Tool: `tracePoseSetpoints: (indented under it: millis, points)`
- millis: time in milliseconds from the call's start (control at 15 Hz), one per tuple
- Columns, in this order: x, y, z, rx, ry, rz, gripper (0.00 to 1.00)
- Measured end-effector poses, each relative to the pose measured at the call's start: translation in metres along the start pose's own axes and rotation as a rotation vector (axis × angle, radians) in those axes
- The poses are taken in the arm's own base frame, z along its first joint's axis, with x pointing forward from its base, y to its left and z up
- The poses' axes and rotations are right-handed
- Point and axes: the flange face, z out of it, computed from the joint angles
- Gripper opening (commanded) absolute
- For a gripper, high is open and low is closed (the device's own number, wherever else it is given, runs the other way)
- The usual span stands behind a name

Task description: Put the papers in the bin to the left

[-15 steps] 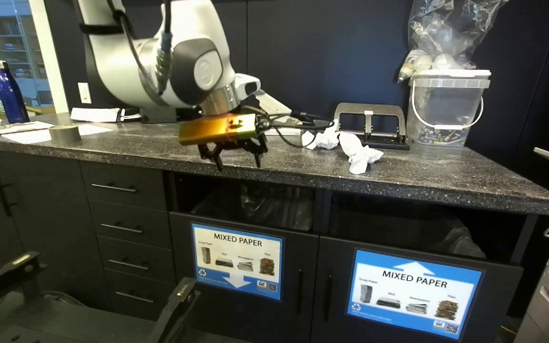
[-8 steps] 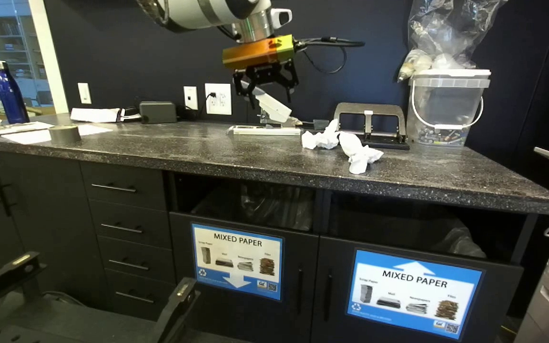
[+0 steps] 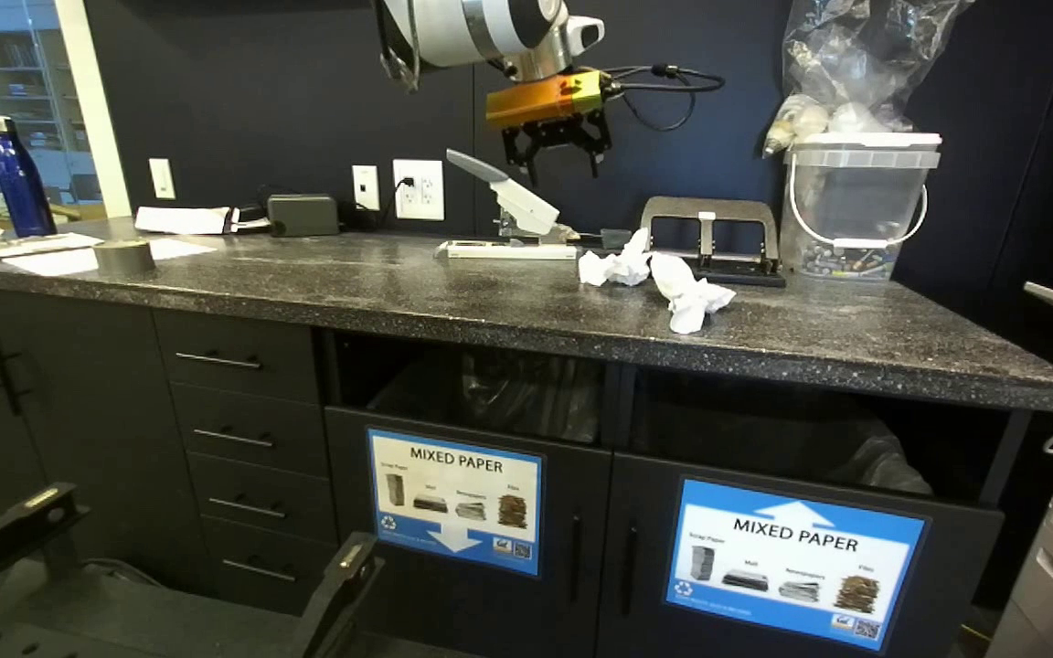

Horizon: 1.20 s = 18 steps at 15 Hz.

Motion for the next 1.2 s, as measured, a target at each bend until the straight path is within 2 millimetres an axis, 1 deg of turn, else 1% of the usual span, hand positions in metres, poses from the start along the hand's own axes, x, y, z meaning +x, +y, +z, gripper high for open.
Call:
tracePoseSetpoints:
  millis: [333,600,867,1200]
  points:
    - [0.013,0.026,0.066,-0.047,-0.048,0.055,1.0]
    - [0.018,0.036,0.106,-0.041,-0.124,0.071,1.0]
    - [0.022,0.047,0.134,-0.016,-0.195,0.098,1.0]
    - [0.022,0.063,0.157,0.002,-0.267,0.131,1.0]
